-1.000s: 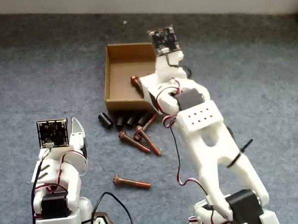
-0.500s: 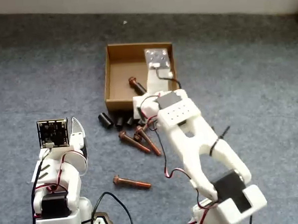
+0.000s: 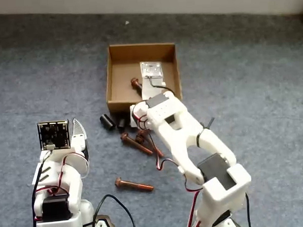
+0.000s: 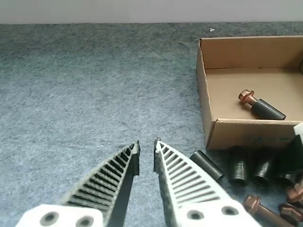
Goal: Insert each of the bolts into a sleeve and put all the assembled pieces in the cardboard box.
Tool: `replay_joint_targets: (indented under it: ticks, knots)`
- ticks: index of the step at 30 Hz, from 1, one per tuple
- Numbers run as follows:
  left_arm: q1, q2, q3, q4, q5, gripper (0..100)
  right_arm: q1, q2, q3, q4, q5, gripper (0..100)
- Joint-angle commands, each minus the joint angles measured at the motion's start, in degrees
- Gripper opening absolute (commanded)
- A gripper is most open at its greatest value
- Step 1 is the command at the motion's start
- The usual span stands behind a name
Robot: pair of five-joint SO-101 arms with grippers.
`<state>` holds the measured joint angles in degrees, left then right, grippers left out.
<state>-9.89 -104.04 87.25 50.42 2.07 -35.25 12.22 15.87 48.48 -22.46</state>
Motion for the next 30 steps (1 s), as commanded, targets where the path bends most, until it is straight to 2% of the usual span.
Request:
replay_joint_targets:
  ticks: [1, 8, 13, 22, 30]
  knots:
    - [-0.48, -0.31, -1.8, 0.0, 0.0, 8, -1.63, 0.92, -3.91, 0.04, -0.62, 14.9]
    - [-0.48, -0.31, -1.8, 0.0, 0.0, 8, -1.71, 8.57, -7.16, 0.4, -0.62, 13.9]
    - [-0.48, -0.31, -1.8, 0.09, 0.0, 8, -1.71, 9.19, -7.43, 1.1, -0.35, 0.1]
    - [-0.48, -0.31, -1.8, 0.09, 0.0, 8, -1.45, 9.36, -17.19, 18.77, -0.26, 2.7]
    - [-0.48, -0.31, -1.8, 0.09, 0.0, 8, -3.38, 9.63, -19.03, 17.89, 0.88, 4.1]
